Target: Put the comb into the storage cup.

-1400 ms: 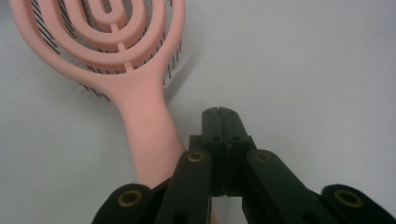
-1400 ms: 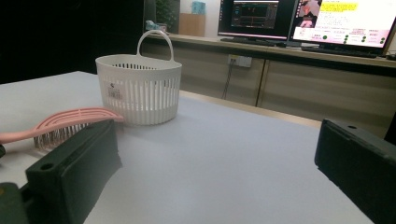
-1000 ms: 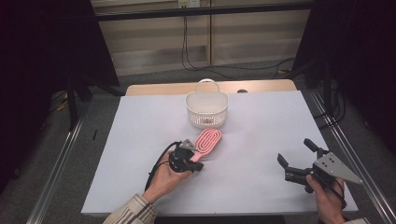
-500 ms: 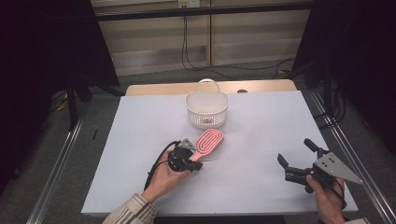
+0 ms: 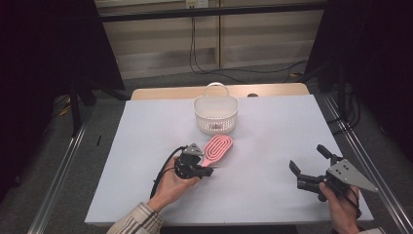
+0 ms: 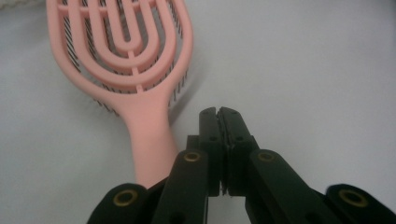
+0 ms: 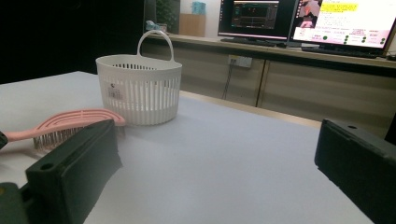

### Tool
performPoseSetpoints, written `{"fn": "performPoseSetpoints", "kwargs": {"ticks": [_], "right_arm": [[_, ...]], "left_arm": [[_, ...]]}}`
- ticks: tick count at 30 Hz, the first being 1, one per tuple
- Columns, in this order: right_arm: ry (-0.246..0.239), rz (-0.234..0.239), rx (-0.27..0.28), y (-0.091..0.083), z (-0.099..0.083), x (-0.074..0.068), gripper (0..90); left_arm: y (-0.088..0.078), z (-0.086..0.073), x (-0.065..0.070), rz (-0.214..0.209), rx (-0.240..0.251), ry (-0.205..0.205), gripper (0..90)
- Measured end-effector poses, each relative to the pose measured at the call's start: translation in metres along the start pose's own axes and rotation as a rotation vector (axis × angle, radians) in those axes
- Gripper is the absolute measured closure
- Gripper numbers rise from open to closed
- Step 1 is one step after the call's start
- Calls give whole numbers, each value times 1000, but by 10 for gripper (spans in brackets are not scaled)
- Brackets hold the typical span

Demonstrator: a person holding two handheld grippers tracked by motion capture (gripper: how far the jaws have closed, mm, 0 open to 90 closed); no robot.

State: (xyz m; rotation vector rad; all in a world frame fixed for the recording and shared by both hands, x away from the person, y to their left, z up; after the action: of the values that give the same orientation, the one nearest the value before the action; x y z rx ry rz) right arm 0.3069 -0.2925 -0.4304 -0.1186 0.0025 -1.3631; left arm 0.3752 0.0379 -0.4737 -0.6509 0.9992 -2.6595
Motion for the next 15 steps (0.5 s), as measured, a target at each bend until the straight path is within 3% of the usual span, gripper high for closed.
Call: {"fn": "performPoseSetpoints", "kwargs": {"ticks": [12, 15], "right_arm": [[-3, 1, 1, 0, 0, 0, 0], [-4, 1, 2, 0, 0, 0, 0]], "left_arm": [[-12, 10, 1, 32, 121, 37, 799], [-16, 13, 1, 51, 157, 59, 701]]}}
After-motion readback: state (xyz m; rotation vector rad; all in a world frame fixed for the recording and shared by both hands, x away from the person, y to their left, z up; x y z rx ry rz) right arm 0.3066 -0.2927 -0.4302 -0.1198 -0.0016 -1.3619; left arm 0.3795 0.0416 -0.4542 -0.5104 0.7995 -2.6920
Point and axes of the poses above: each handheld gripper's, and its own axes: y roughly forward along the jaws, z roughly out of its top, x roughly to its right, the point moved 6 cm from there along y, roughly forward along the jaws, and after that the axes turned 8 degrees about -z, right-handed, at the moved point
